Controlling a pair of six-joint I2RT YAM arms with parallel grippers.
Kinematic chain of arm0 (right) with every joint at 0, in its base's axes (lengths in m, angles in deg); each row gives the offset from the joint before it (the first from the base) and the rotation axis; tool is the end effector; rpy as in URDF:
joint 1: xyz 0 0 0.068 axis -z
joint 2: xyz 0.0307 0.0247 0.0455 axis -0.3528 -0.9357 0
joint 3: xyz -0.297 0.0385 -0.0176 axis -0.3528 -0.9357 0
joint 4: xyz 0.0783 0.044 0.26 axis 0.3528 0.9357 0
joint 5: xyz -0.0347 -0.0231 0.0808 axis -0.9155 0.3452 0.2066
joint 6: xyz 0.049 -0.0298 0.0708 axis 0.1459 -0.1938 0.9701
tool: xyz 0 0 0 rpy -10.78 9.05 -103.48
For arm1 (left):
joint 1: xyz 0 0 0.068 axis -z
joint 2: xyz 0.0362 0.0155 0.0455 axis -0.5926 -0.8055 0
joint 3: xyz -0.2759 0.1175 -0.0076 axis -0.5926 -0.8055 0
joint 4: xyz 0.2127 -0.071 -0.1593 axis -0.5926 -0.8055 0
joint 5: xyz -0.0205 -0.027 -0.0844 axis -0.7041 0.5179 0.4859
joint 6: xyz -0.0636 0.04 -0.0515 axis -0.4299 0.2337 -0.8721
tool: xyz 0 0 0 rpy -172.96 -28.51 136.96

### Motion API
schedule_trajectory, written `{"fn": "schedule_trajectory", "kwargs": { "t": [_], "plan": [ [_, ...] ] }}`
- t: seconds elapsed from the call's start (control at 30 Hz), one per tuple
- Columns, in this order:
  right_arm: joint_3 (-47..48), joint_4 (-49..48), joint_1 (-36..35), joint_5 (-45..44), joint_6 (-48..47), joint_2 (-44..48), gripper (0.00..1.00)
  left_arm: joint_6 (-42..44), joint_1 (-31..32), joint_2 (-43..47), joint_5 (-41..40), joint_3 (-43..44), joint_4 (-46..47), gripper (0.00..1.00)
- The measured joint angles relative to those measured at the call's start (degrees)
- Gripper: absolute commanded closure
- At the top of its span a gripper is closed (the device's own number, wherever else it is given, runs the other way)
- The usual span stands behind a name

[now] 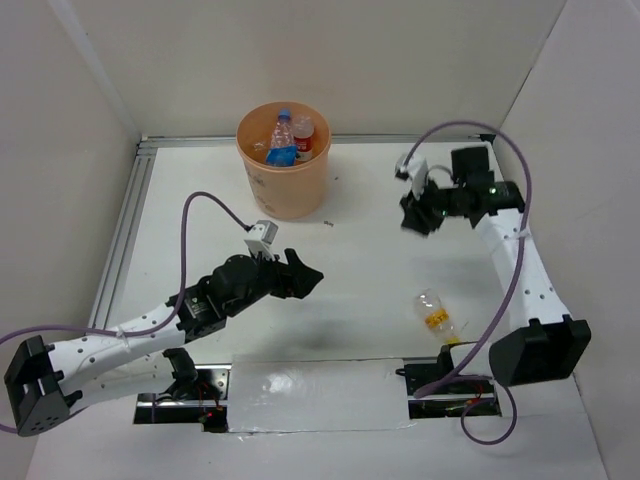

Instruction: Put the plastic bottles in the bin

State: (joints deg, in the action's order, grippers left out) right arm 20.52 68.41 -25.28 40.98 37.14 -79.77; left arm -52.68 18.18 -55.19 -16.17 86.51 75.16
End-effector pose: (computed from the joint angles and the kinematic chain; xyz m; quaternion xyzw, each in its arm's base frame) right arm 0.2914 0.0689 0.3724 -0.4610 0.7777 0.1432 0.4026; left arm 0.1665 -0.2035 0.2902 -0.0148 0.7786 -0.4275 0.4591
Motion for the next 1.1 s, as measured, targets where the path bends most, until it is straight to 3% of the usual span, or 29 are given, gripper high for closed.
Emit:
{"fn": "schedule_trajectory", "kwargs": {
  "t": [0.03,0.13,0.43,0.63,0.73,0.8,0.9,0.93,0.97,1.03,1.1],
  "plan": [
    [-4.13,1.92,-0.50,-1.44,-0.09,1.42,0.20,0.24,-0.39,0.39,0.02,-0.15,-0.50,0.11],
    [-14.40,6.64,-0.81,-7.69,0.52,1.20,0.03,0.48,-1.55,1.03,0.26,-0.90,-1.38,0.11],
    [-24.63,9.57,-0.37,-18.71,6.29,-1.33,0.00,0.50,-2.36,1.14,1.88,-3.69,-3.37,0.11],
    [-29.16,9.27,-1.97,-22.10,9.86,-9.84,0.00,0.39,-2.38,3.50,2.62,-4.83,-3.56,0.11],
    [-29.42,8.39,-3.52,-24.46,12.55,-13.62,0.09,0.28,-2.38,5.70,2.69,-6.10,-4.13,0.11],
    [-29.44,7.72,-4.55,-25.97,14.01,-15.45,0.23,0.15,-2.40,7.34,2.62,-7.06,-4.44,0.11],
    [-29.31,7.45,-5.68,-27.30,15.87,-17.88,0.52,0.02,-2.43,9.68,2.43,-8.28,-5.20,0.11],
    [-29.24,7.65,-5.79,-27.41,16.09,-18.10,0.72,0.00,-2.45,10.25,2.23,-8.52,-5.55,0.11],
    [-29.14,7.82,-5.81,-27.34,16.31,-18.23,0.85,-0.02,-2.47,10.88,2.12,-8.70,-5.95,0.11],
    [-27.74,8.50,-6.01,-27.19,15.89,-18.62,0.97,-0.02,-2.47,11.85,1.97,-8.81,-6.75,0.11],
    [-22.75,9.94,-6.21,-26.56,14.73,-19.26,1.00,-0.04,-2.47,12.76,1.88,-8.81,-7.26,0.11]
  ]
}}
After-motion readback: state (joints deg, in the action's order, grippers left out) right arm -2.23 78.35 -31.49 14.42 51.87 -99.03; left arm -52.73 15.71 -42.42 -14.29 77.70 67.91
